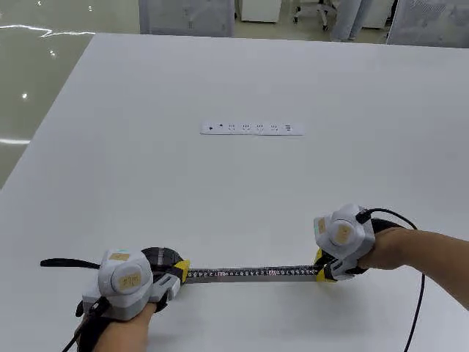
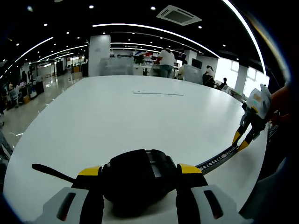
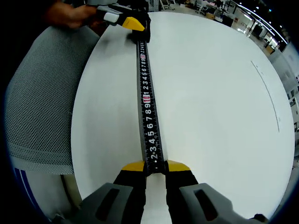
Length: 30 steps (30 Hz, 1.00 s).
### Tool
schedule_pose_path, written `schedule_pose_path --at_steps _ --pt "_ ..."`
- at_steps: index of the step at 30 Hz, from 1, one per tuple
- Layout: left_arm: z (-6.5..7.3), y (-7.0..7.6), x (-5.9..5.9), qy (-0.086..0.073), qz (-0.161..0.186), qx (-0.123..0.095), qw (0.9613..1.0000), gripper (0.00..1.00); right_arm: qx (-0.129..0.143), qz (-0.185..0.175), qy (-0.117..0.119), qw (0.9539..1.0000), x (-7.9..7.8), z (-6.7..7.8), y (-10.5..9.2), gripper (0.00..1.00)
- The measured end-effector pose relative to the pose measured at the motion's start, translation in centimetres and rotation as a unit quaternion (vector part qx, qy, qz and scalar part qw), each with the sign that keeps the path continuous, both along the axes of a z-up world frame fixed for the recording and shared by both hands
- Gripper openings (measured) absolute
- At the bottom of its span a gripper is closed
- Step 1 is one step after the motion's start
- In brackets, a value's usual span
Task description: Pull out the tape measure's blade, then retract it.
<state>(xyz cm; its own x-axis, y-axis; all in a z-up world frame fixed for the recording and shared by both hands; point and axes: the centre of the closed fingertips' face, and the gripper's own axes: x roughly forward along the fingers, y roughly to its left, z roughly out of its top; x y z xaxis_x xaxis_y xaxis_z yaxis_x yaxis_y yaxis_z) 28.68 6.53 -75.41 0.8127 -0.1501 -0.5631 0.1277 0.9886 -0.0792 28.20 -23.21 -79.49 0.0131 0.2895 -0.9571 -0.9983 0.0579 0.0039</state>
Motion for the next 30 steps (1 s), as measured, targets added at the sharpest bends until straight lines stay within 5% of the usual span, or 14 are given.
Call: schedule_pose_path --at_steps 8,10,14,30 --pt "0.00 0.09 -0.07 0.005 0.002 -0.010 0.9999 0.58 -0.028 0.000 0.010 0.9996 0.02 -0.01 0.12 0.11" --pt "0.04 0.06 -0.09 0.004 0.000 -0.013 0.9999 0.58 -0.037 -0.025 0.011 0.9989 0.15 -0.11 0.16 0.11" --pt "0.02 0.03 -0.07 0.007 0.003 -0.013 0.9999 0.58 -0.065 -0.009 0.006 0.9979 0.08 -0.25 0.31 0.11" --pt "-0.02 -0.09 -0.07 0.009 0.001 -0.012 0.9999 0.58 -0.055 -0.037 0.004 0.9978 0.07 -0.06 0.62 0.11"
